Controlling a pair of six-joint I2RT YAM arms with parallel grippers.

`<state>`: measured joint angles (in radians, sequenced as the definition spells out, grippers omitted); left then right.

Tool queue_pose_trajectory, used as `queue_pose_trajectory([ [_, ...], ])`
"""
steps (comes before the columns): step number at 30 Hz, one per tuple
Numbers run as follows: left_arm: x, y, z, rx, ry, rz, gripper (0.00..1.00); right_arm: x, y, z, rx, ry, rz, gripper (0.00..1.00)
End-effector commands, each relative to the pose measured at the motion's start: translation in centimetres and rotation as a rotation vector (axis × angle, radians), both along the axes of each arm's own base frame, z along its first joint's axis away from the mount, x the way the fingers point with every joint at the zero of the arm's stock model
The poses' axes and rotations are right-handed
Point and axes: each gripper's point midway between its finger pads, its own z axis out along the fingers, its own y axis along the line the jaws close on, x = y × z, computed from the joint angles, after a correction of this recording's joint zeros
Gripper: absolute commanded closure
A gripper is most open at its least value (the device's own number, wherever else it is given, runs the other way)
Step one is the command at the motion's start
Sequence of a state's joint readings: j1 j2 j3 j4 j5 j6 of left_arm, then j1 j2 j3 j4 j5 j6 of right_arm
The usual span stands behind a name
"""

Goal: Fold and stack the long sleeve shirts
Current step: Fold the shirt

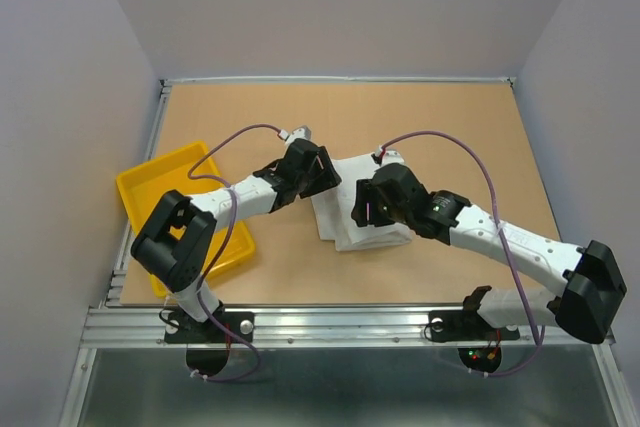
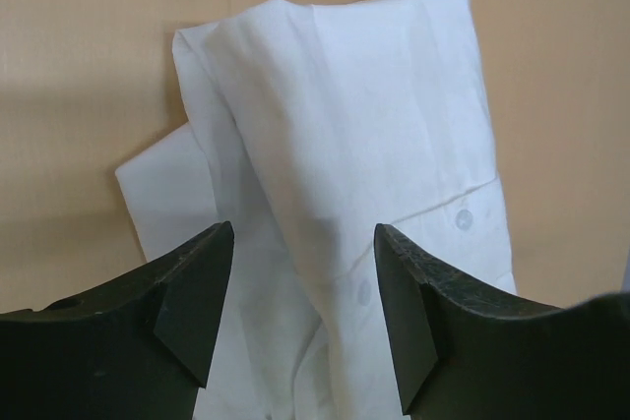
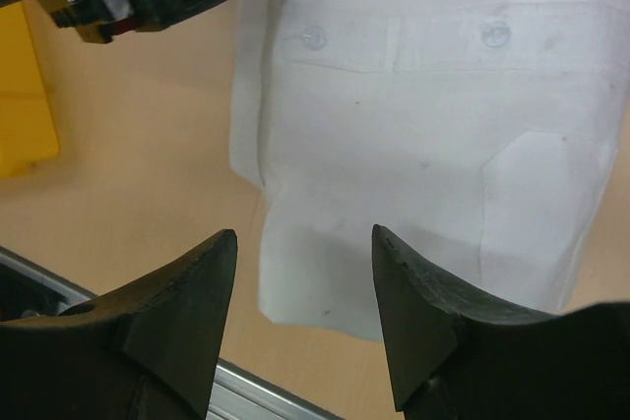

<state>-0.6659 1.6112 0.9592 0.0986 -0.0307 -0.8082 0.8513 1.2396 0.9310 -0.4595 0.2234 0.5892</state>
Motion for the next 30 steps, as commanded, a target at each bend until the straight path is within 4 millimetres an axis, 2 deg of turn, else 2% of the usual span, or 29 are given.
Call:
queue_pose_trajectory([
  [1, 1.8, -0.6, 0.3, 0.035, -0.026, -0.011, 0.33, 0.0, 2.7, 1.7, 0.132, -0.076, 0.122, 0.38],
  [3, 2.4, -0.9, -0.6, 0.053, -0.012, -0.011, 0.35, -0.2, 2.9, 0.9, 0.126, -0.062, 0.137, 0.38],
  [7, 3.5, -1.1, -0.9, 0.079, -0.031, -0.01, 0.51, -0.6, 3.6, -0.7, 0.128, -0.041, 0.169, 0.38],
  [10, 4.2, -1.6, -0.6, 0.084, -0.064, -0.034, 0.59, -1.0, 3.8, -1.9, 0.124, -0.016, 0.188, 0.38],
  [11, 4.3, -1.8, -0.5, 0.082, -0.072, -0.042, 0.66, -1.0, 3.9, -2.1, 0.132, -0.017, 0.192, 0.38],
  [14, 4.8, -2.1, 0.2, 0.079, -0.107, -0.062, 0.77, -1.3, 4.1, -3.1, 0.127, 0.001, 0.208, 0.38],
  [20, 5.1, -2.5, 2.7, 0.046, -0.199, -0.092, 0.79, -2.1, 4.4, -5.5, 0.133, 0.048, 0.23, 0.39],
  [25, 5.2, -2.1, 1.9, 0.068, -0.211, -0.087, 0.79, -2.4, 4.7, -6.9, 0.137, 0.076, 0.238, 0.39],
  [30, 5.8, -2.0, 0.4, 0.086, -0.226, -0.093, 0.79, -2.8, 5.2, -8.0, 0.164, 0.093, 0.257, 0.39],
])
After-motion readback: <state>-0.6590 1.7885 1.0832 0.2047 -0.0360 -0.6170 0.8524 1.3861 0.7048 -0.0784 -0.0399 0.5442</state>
